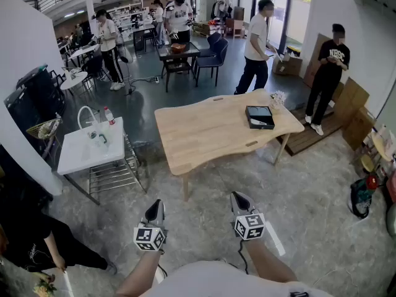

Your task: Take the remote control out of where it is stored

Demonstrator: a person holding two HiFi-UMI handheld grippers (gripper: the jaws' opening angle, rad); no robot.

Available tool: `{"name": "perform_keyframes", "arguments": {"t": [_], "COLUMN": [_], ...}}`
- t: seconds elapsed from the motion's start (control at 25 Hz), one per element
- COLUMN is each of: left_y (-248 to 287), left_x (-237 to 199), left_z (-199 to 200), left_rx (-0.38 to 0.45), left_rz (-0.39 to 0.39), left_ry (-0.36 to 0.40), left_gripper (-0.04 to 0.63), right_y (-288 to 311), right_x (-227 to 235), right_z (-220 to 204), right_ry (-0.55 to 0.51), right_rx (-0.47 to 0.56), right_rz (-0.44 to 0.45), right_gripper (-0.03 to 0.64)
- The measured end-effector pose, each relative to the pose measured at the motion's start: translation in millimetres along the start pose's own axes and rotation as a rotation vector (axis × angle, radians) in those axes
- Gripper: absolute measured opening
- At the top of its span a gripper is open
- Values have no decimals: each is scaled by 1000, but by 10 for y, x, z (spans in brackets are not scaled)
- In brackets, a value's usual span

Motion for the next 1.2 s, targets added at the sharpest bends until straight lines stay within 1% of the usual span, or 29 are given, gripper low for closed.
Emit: {"name": "perform_keyframes", "arguments": {"t": [0.36,0.6,0.76,0.96,1.12,1.2], "left_y": [138,248,355,524,683,753], "left_x": [145,282,411,609,841,952], "left_z": [17,-6,-17,16,61,81], "left_rx": [0,-10,-21,-31,-24,-19], "left_rz": [-20,-30,-33,-34,-41,-36], "left_ry": [6,7,6,-2,6,9], "left_gripper": [0,1,0,0,0,0], "right_y": [40,46,49,48,21,5], "right_x": [185,382,523,721,927,1040], "right_z": [-71,-129,-127,-83,-51,-44], "right_ry": [36,91,101,98,100,84], "right_rx": [-22,-30,-34,-38,-34,-40], "right_rz": [-34,-55,-53,-30,-16,-18], "right_gripper": [26,28,28,28,28,28]}}
Point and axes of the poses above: the fingertips, and each gripper's own axes: y forward along the fingers, x to its right, z out of its top, the point moved 3 cm from there along -y, backward along the fingers, and after that the axes turned 4 degrees about -x, right-handed, at the moved point
